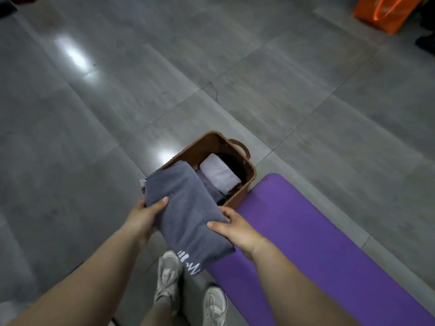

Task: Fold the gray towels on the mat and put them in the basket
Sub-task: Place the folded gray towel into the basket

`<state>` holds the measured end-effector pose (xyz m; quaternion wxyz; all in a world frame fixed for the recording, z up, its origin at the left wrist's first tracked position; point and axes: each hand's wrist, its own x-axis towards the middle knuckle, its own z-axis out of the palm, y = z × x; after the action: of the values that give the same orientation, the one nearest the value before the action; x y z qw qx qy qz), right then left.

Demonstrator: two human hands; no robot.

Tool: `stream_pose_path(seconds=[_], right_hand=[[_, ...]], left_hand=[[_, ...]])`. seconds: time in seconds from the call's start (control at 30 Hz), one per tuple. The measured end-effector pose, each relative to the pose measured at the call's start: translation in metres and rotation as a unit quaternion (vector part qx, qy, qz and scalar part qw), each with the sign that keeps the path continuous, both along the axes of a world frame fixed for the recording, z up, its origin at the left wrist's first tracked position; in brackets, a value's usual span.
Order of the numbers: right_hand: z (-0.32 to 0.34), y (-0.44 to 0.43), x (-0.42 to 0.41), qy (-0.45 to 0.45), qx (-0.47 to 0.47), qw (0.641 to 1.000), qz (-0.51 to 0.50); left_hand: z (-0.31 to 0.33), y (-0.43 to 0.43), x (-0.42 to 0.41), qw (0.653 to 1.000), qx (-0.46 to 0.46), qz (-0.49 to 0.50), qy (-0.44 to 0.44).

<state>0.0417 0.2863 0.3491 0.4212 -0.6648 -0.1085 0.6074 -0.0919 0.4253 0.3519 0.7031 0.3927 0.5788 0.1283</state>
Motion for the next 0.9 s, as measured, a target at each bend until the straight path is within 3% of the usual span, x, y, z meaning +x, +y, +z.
stream_pose_path(seconds=[0.17, 0.27, 0.37, 0.5, 0.67, 0.77, 0.83, 0.9], right_hand=[[-0.119, 0.048, 0.042, -0.052, -0.026, 0.998, -0.001], [-0.18, 0.085, 0.077, -0.139, -0.033, 0.99, 0.005], [-0.232, 0.122, 0.099, -0.221, -0.063, 0.973, 0.034], [-0.289, 0.148, 0.106, -0.243, -0.106, 0.96, 0.092], [-0.324, 0.163, 0.112, -0.238, -0.132, 0.952, 0.14], [-0.336, 0.165, 0.104, -0.26, -0.178, 0.929, 0.197], [-0.342, 0.165, 0.099, -0.281, -0.204, 0.911, 0.221], [-0.341, 0.165, 0.097, -0.348, -0.221, 0.874, 0.258]], left_hand=[[-0.125, 0.049, 0.036, 0.999, -0.001, -0.045, 0.013], [-0.19, 0.079, 0.068, 0.997, 0.027, -0.067, 0.004], [-0.252, 0.101, 0.098, 0.99, 0.108, -0.086, 0.012], [-0.316, 0.119, 0.111, 0.981, 0.152, -0.114, 0.049], [-0.355, 0.137, 0.107, 0.986, 0.077, -0.135, 0.052], [-0.369, 0.135, 0.1, 0.979, 0.059, -0.165, 0.106], [-0.37, 0.135, 0.102, 0.967, 0.1, -0.168, 0.161], [-0.358, 0.132, 0.11, 0.911, 0.241, -0.23, 0.242]])
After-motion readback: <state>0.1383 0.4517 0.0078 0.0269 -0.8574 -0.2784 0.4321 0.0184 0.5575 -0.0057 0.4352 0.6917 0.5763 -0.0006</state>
